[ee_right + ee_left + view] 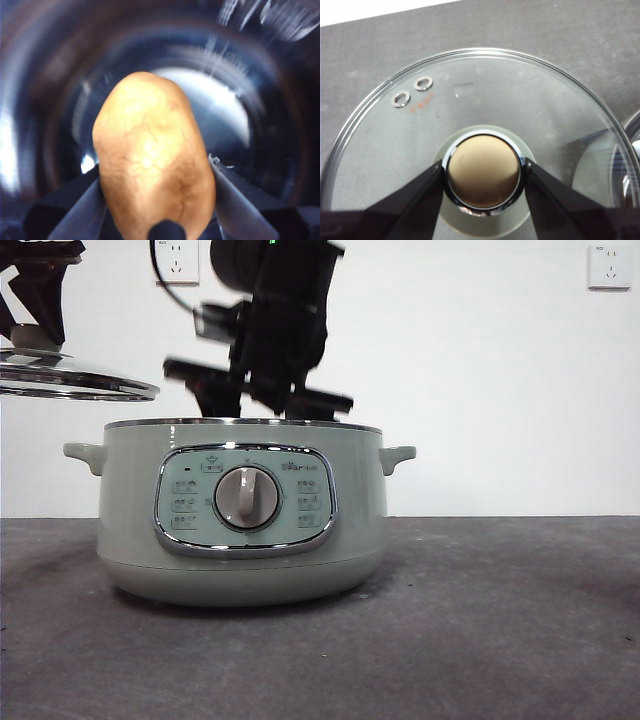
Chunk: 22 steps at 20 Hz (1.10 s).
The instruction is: Pick up the potato,open the lid,put the potato in the pot,close the lid
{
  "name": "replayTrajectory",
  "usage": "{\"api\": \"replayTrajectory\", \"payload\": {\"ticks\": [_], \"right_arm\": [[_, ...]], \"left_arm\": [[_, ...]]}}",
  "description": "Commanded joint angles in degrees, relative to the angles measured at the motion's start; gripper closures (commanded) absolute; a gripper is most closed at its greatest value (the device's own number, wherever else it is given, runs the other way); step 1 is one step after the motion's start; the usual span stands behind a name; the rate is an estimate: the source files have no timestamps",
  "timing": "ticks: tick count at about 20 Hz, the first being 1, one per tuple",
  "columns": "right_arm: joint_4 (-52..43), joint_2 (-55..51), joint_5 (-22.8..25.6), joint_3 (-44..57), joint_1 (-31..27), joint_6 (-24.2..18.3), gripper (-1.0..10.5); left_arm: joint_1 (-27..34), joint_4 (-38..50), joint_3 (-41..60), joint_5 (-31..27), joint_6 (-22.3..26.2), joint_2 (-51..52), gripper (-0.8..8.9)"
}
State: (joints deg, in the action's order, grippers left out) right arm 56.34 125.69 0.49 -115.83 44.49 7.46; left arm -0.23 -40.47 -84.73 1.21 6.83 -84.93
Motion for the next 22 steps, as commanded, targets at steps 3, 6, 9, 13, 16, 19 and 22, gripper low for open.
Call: {"api": "replayTrajectory", "payload": {"ticks": [3,6,9,13,16,19,22], "right_arm": [[0.72,2.89,-0.07,-0.04,0.07,-1.53,9.4],[1.7,3.43,-0.74,-0.04,0.07,-1.64,8.3],[2.23,3.39,-0.66,-0.07,0.09,-1.46,1.5],[6.78,3.02,-0.2,-6.95,0.55,-2.12,1.1],[14.12,2.71,0.0,-17.94,1.07,-2.47,1.1],[20.24,-2.4,1.27,-21.31,2.08,-5.49,1.1],[22.56,-9.14,1.95,-21.14,2.05,-6.21,1.1]], "left_arm": [[0.2,2.34,-1.03,0.74,-0.42,1.03,8.22],[0.2,2.25,-1.03,1.16,-0.44,1.01,8.22],[0.2,1.95,-1.03,2.21,-0.83,0.96,8.22],[0.2,1.88,-1.03,2.25,-1.66,0.68,8.22],[0.13,1.66,-1.03,3.45,-2.14,0.66,8.22],[-0.48,0.66,-1.03,6.69,-2.29,0.66,8.22],[-2.95,0.22,-1.03,6.71,-3.39,0.66,8.22]]}}
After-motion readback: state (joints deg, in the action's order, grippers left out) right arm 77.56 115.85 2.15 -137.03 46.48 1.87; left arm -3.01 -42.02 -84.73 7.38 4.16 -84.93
